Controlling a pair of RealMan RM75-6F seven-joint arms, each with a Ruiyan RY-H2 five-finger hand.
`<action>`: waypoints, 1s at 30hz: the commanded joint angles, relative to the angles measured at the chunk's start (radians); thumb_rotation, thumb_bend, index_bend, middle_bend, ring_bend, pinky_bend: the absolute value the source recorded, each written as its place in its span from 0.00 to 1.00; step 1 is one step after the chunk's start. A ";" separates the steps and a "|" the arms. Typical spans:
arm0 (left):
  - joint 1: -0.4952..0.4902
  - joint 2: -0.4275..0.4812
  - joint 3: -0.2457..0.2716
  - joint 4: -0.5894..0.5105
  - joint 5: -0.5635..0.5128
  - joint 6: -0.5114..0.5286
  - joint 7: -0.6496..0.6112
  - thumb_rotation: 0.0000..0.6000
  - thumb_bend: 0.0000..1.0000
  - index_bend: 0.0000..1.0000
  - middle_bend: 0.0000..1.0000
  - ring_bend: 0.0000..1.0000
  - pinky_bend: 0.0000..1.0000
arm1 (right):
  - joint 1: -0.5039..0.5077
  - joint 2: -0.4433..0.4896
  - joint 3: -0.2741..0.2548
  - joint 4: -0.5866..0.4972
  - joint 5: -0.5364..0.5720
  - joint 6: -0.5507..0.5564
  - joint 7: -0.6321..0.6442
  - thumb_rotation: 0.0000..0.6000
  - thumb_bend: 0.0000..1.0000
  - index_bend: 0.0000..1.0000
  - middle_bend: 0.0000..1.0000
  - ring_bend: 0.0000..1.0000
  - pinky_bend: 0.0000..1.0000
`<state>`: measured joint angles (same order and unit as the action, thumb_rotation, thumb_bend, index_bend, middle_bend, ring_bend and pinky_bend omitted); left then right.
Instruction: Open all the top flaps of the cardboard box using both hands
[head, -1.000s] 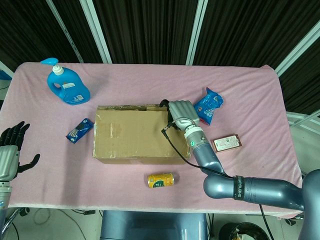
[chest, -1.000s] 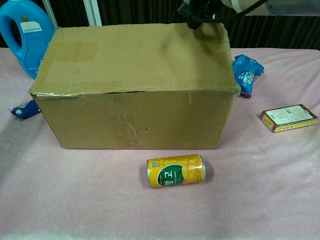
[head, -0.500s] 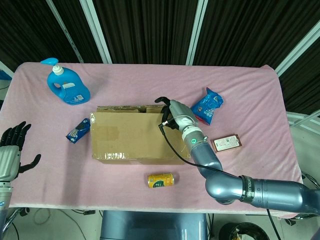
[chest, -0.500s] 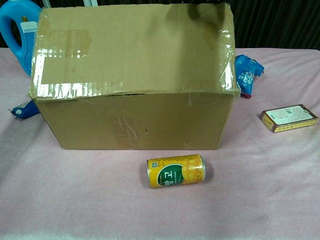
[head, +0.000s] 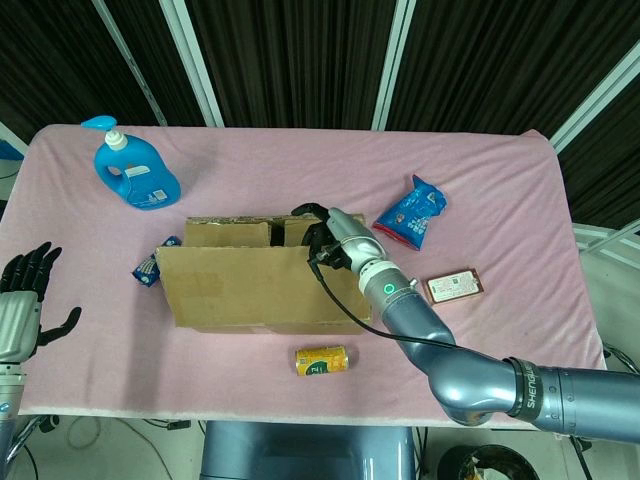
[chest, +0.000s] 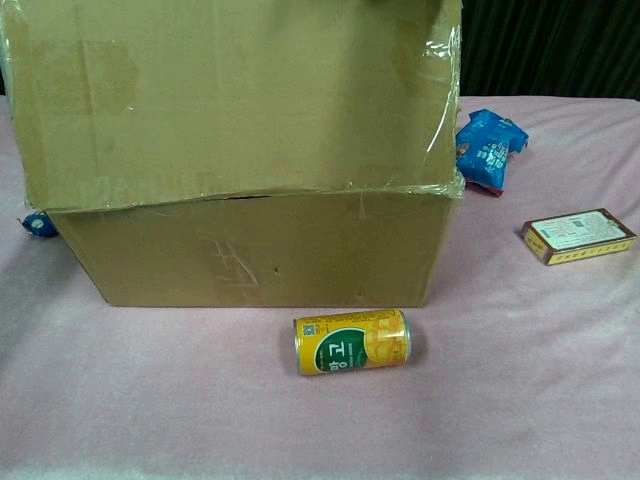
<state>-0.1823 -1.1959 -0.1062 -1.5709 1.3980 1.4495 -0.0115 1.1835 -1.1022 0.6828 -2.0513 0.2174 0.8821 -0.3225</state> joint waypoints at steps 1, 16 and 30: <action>0.000 -0.001 0.000 0.001 0.001 0.000 0.000 1.00 0.28 0.00 0.00 0.00 0.00 | 0.007 0.036 0.009 -0.027 0.034 -0.038 0.006 1.00 1.00 0.20 0.53 0.57 0.44; 0.003 -0.003 -0.001 0.005 0.013 0.005 0.001 1.00 0.28 0.00 0.00 0.00 0.00 | 0.015 0.209 -0.013 -0.074 0.095 -0.197 0.049 1.00 1.00 0.18 0.49 0.56 0.36; 0.005 -0.001 -0.001 0.003 0.014 0.003 0.000 1.00 0.28 0.00 0.00 0.00 0.00 | 0.002 0.261 -0.078 -0.078 -0.012 -0.283 0.126 1.00 1.00 0.16 0.46 0.53 0.33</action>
<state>-0.1772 -1.1973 -0.1077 -1.5677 1.4123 1.4521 -0.0110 1.1843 -0.8454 0.6087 -2.1275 0.2100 0.6032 -0.2002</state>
